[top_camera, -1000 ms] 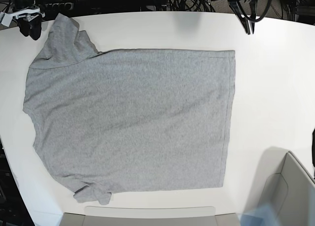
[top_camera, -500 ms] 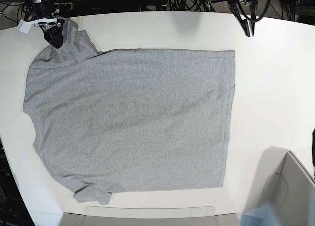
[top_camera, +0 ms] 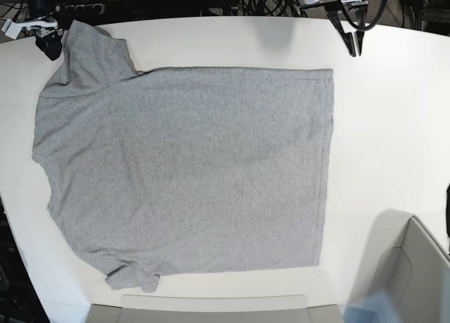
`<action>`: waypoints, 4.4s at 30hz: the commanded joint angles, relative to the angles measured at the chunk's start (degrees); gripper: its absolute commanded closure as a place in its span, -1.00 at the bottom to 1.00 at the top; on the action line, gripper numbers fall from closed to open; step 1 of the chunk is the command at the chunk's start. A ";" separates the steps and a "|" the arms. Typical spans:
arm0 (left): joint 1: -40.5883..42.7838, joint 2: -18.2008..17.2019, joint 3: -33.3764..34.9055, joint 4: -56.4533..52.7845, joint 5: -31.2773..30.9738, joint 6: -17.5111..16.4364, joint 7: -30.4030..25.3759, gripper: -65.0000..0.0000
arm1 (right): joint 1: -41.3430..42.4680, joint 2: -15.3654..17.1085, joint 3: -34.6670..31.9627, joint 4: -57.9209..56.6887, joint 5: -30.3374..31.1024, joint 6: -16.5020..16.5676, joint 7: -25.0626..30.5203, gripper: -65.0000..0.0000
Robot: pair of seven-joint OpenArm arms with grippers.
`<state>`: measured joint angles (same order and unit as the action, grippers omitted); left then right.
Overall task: Fold the T-shirt properly
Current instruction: 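Lower both grippers onto the shirt's shoulder corners and close them, then lift the shoulder edge with both grippers and pull it outward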
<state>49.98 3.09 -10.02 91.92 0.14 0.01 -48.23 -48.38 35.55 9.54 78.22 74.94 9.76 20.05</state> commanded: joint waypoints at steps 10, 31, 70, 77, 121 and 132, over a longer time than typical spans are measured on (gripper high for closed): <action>0.97 0.29 1.89 10.19 -0.36 0.12 8.18 0.79 | 2.18 0.01 -9.58 -0.02 -4.91 0.57 -1.55 0.04; -8.70 -10.87 0.40 20.04 -49.15 -11.22 68.84 0.42 | 0.42 0.10 -9.06 -0.19 -5.00 0.57 -1.55 0.04; -24.79 -10.96 -8.84 -6.25 -55.48 -18.16 89.24 0.77 | 0.42 0.10 -9.06 0.16 -5.00 0.57 -1.55 0.81; -23.12 -13.25 -8.92 -5.81 -55.83 -18.16 89.59 1.00 | -2.56 3.00 -8.97 2.36 -4.91 0.57 -1.11 1.00; -32.79 -13.16 -12.26 9.75 -55.48 -2.96 96.10 1.00 | 24.16 -5.62 21.89 14.66 -27.77 2.42 -43.75 1.00; -41.93 -13.16 -8.84 1.49 -49.50 -2.43 95.92 1.00 | 44.38 -12.56 26.37 5.52 -51.33 17.19 -52.19 1.00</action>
<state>8.84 -9.52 -18.65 92.31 -48.80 -2.20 48.58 -4.89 21.78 35.29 82.89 22.83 26.68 -33.58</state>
